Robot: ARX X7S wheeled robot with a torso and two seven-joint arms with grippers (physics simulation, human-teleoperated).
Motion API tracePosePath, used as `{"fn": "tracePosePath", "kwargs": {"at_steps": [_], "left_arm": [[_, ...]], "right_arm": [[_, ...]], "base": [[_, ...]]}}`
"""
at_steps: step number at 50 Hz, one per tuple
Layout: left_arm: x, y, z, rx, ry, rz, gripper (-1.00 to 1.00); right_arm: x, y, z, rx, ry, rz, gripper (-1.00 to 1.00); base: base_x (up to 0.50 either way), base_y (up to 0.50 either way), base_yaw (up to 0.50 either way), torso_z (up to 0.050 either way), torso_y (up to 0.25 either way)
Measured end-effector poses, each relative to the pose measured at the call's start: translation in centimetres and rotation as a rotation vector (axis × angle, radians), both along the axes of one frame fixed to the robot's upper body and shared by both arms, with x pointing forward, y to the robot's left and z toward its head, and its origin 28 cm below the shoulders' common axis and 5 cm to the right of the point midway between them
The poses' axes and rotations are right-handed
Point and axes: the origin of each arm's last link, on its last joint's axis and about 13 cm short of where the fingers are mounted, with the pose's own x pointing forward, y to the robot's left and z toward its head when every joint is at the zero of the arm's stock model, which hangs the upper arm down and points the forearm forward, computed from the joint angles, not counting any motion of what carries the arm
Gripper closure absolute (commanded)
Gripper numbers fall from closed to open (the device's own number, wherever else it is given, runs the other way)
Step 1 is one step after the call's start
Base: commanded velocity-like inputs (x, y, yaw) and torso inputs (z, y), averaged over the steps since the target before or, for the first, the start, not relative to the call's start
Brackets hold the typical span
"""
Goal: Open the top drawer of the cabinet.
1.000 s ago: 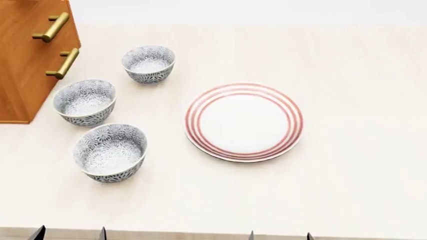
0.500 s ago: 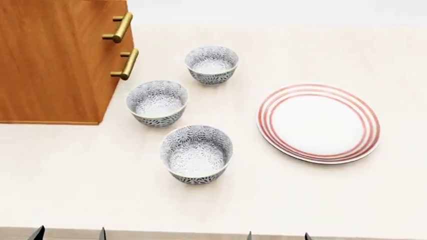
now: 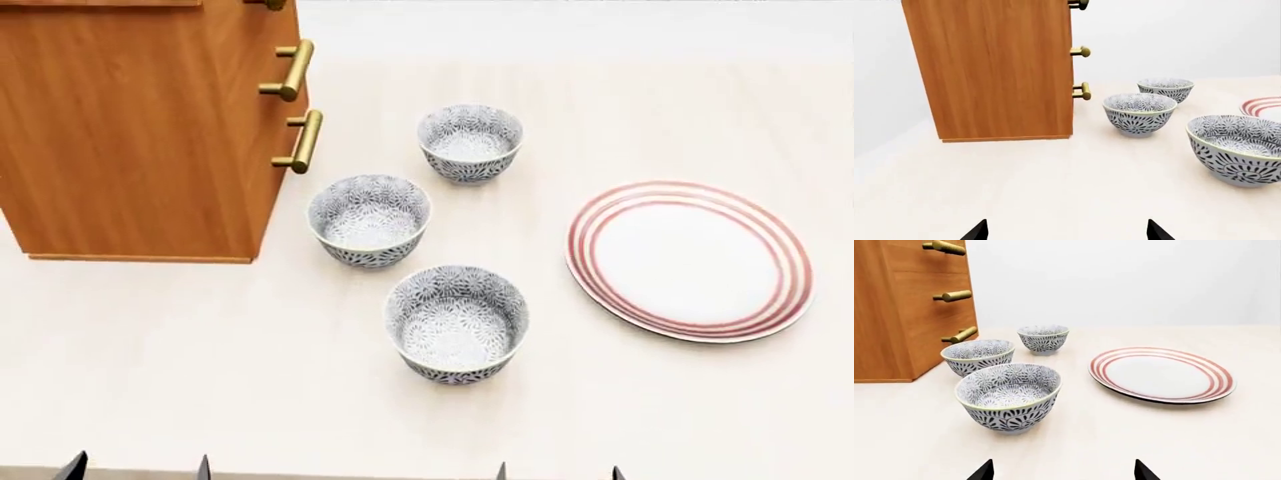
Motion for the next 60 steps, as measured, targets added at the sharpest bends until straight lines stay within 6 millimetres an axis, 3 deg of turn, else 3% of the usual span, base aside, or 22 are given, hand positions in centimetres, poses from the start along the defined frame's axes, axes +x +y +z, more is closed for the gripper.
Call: {"fn": "tracePosePath", "kwargs": {"at_steps": [19,30,38,60], "left_arm": [[0.1,0.0,0.2,-0.003,-0.002,-0.004,-1.0],[0.1,-0.1,7.7,-0.01,-0.044,-0.055,-1.0],[-0.6,-0.2,10.5,0.022,-0.077,-0.083,-1.0],[-1.1,-0.1,11.2,0.055,-0.068,-0.101,-1.0]], "right_arm": [[0.1,0.0,0.2,-0.002,0.003,0.0,-1.0],[0.5,0.1,6.4,-0.03,-0.011,-0.015,-1.0],[0.0,0.4,9.0,-0.032,-0.037,-0.005,-1.0],[-0.7,0.7,9.9,-0.045,-0.041,0.035,-1.0]], "base": [[0.0,0.0,0.0,0.039,0.139],[0.0,0.0,0.0,0.0,0.0],[0.0,0.0,0.0,0.0,0.0],[0.32,-0.21,0.0,0.0,0.0]]}}
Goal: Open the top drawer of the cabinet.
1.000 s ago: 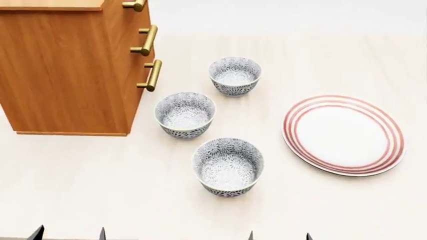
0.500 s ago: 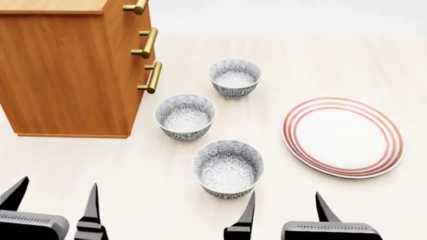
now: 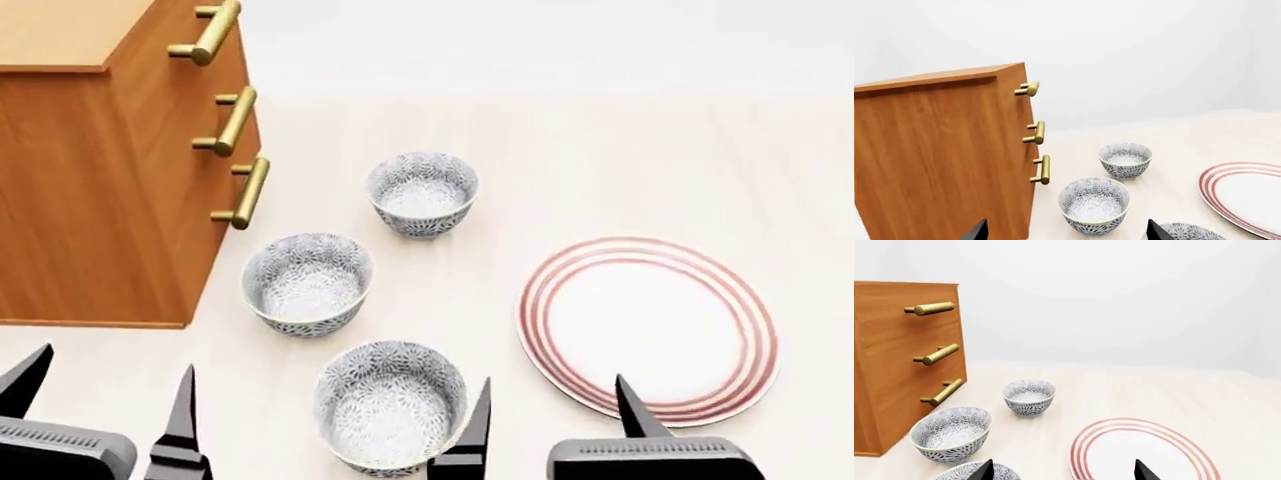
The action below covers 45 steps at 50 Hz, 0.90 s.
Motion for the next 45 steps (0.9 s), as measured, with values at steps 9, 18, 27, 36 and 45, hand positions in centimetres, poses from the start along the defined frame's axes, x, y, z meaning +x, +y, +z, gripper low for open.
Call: {"fn": "tracePosePath", "kwargs": {"at_steps": [9,18,27,36,45], "left_arm": [[-0.1,0.0,-0.6,0.023,0.012,0.007,-1.0],[0.0,0.2,-1.2,0.033,0.027,0.013,-1.0],[-0.1,0.2,-1.6,0.035,0.036,0.015,-1.0],[-0.2,0.2,-1.7,0.034,0.037,0.017,-1.0],[-0.5,0.3,-1.8,0.039,0.04,0.022,-1.0]], "right_arm": [[0.0,0.2,-0.4,-0.01,-0.002,0.014,-1.0],[0.1,0.4,-0.7,-0.021,-0.001,0.032,-1.0],[0.1,0.5,-0.9,-0.023,0.003,0.039,-1.0],[-0.1,0.4,-0.9,-0.022,0.001,0.042,-1.0],[-0.1,0.4,-1.0,-0.02,0.003,0.042,-1.0]], "base": [[0.48,-0.14,0.0,0.0,0.0],[0.5,-0.06,0.0,0.0,0.0],[0.5,-0.06,0.0,0.0,0.002],[0.5,-0.06,0.0,0.0,0.0],[0.5,-0.06,0.0,0.0,0.0]]}}
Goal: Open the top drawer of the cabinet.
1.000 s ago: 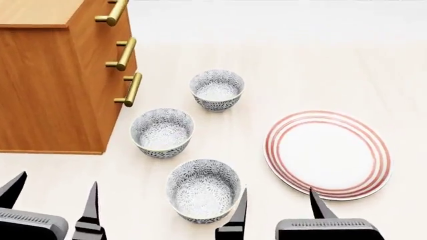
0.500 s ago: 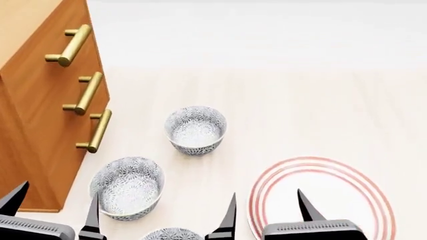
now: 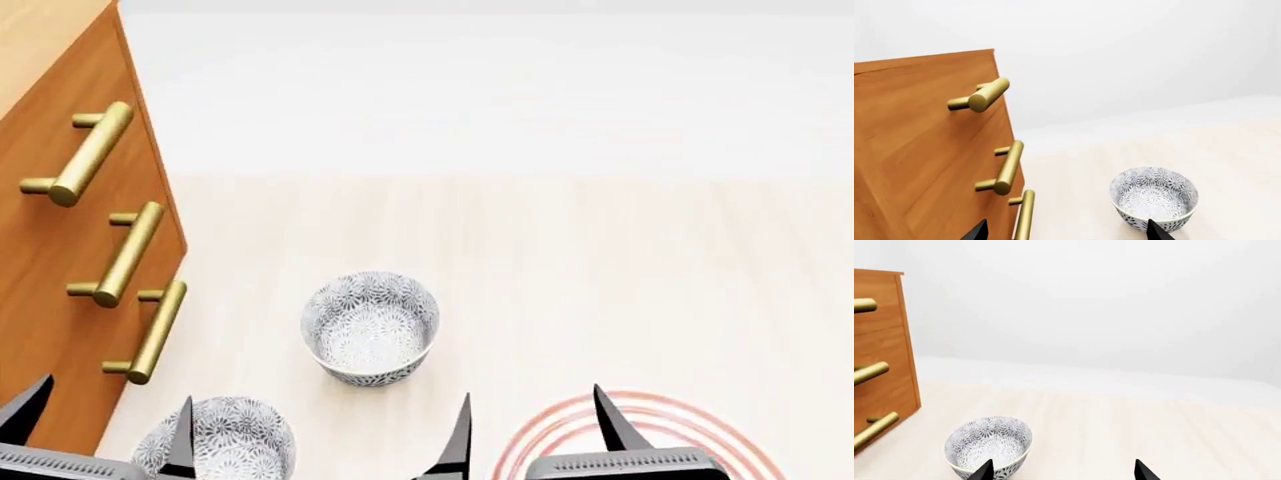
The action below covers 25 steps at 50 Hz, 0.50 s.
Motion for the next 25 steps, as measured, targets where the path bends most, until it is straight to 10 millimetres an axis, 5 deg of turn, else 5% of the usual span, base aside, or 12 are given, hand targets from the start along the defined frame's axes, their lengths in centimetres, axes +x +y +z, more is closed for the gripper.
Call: {"fn": "tracePosePath", "kwargs": {"at_steps": [11,25], "left_arm": [[-0.1,0.2,0.0,0.024,-0.004,0.007,-1.0],[1.1,1.3,0.7,0.784,-0.239,0.047,-1.0]], "right_arm": [[0.0,0.1,-0.1,0.003,0.014,-0.004,-1.0],[-0.6,0.2,0.1,-0.008,0.011,-0.003,-1.0]], "base": [[0.14,-0.02,0.0,0.0,0.0],[0.0,0.0,0.0,0.0,0.0]]}}
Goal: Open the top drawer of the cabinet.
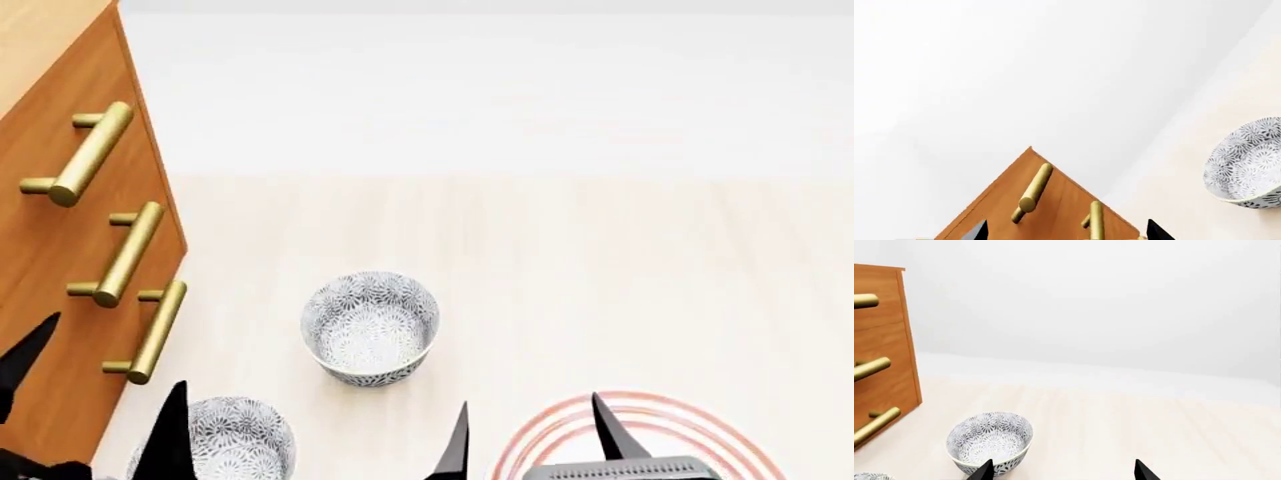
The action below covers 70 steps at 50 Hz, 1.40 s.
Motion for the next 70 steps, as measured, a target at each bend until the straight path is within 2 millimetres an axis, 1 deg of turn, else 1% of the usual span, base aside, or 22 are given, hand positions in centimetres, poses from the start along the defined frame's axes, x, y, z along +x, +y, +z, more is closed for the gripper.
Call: {"fn": "tracePosePath", "kwargs": {"at_steps": [4,9,16,22,41,70], "left_arm": [[0.2,0.5,0.8,0.12,-0.058,0.005,-1.0],[0.3,1.0,1.3,0.215,-0.101,0.017,-1.0],[0.5,1.3,1.8,0.288,-0.134,0.03,-1.0],[1.2,1.4,2.4,0.323,-0.149,0.039,-1.0],[5.8,1.6,4.7,0.403,-0.143,0.089,-1.0],[12.1,2.2,5.6,0.472,-0.064,0.18,-1.0]], "right_arm": [[-0.1,0.1,0.0,-0.004,-0.002,0.001,-1.0],[-0.2,0.1,0.0,-0.007,-0.004,0.002,-1.0],[-0.3,0.1,-0.1,-0.013,-0.006,-0.002,-1.0],[-0.3,0.0,-0.3,-0.018,-0.008,-0.008,-1.0],[-0.5,-0.1,-0.4,-0.03,-0.014,-0.015,-1.0],[-0.6,0.0,-0.5,-0.033,-0.018,-0.008,-1.0]], "base": [[0.0,0.0,0.0,0.0,0.0],[0.0,0.0,0.0,0.0,0.0],[0.0,0.0,0.0,0.0,0.0],[0.0,0.0,0.0,0.0,0.0],[0.0,0.0,0.0,0.0,0.0],[0.0,0.0,0.0,0.0,0.0]]}}
